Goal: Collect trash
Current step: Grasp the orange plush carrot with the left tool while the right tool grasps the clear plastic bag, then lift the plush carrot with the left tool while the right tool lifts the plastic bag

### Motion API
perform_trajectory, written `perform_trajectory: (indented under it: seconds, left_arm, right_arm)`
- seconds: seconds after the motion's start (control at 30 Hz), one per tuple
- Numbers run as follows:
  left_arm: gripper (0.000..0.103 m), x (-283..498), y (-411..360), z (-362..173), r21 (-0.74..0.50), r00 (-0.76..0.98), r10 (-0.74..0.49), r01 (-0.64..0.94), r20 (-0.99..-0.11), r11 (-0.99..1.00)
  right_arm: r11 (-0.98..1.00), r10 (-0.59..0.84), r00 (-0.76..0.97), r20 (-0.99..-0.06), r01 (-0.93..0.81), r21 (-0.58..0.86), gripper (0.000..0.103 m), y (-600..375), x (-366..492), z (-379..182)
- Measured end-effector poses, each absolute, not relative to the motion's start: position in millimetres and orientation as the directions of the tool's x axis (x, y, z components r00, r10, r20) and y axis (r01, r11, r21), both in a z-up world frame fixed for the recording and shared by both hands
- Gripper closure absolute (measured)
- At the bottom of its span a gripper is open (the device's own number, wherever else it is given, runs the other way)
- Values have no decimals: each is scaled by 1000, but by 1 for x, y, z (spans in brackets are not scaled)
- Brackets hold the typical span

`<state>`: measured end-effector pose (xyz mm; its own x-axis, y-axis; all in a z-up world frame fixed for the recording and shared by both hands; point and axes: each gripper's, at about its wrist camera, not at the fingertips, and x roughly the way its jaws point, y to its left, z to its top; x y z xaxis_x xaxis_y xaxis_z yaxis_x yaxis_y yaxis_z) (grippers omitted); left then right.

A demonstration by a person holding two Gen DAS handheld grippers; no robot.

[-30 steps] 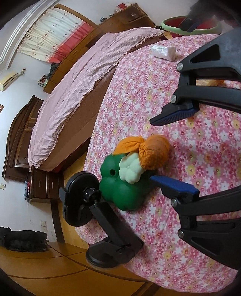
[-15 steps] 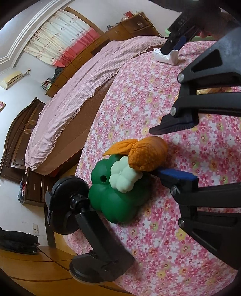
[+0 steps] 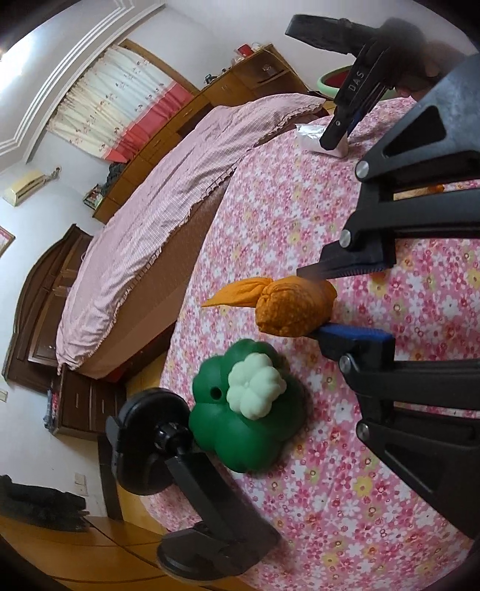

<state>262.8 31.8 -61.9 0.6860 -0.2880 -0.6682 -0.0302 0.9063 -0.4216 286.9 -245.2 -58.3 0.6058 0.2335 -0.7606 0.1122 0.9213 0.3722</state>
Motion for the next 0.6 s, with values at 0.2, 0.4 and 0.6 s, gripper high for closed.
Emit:
perform_trajectory:
  seconds: [0.2,0.4,0.6]
  left_arm:
    - [81,253,29,-52,-421,697,-297,-8,-653,907]
    - [81,238,24,-34,-431,704,-323,27,-632,902]
    - [81,210,14,-15,-425,716,-334,58,-613,903]
  right_arm:
    - [925,253,624,-739,68,374,75,-242,265,-41]
    - [924,271,639,-720,36,380,75,-245,234,-23]
    - [914,292,651,-701,27,405,75,-256,200,-12]
